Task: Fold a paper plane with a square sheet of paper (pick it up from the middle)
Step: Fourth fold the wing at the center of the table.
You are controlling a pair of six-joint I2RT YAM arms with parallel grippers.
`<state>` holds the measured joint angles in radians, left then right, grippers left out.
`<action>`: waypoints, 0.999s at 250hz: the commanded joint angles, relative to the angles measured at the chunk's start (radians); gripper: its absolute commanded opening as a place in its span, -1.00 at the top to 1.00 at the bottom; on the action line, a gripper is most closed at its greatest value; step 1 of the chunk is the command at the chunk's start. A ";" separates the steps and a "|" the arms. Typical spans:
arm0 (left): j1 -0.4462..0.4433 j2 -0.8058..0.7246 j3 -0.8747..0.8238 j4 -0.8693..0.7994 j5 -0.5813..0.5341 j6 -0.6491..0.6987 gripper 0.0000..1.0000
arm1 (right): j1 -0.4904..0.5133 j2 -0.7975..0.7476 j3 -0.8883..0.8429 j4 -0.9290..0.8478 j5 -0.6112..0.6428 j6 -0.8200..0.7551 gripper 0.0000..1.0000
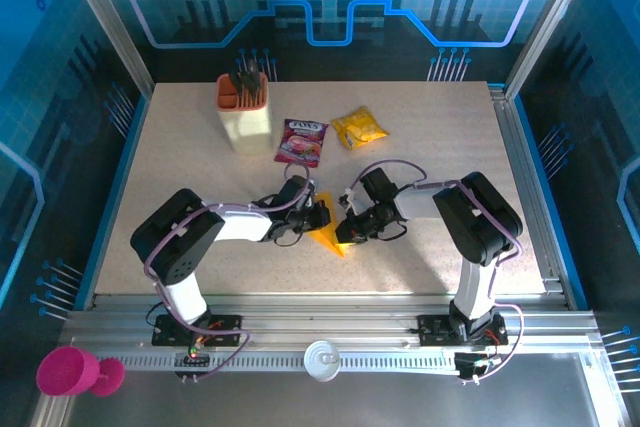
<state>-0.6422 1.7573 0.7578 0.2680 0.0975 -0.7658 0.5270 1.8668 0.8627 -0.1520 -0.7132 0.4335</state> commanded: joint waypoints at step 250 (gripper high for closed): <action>0.052 0.061 0.037 -0.082 -0.054 0.081 1.00 | 0.091 -0.180 0.084 -0.143 0.202 0.035 0.81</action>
<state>-0.5980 1.8103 0.8219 0.2314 0.0673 -0.7040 0.5606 1.6360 0.8940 -0.2878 -0.5316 0.4473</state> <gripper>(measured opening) 0.046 0.110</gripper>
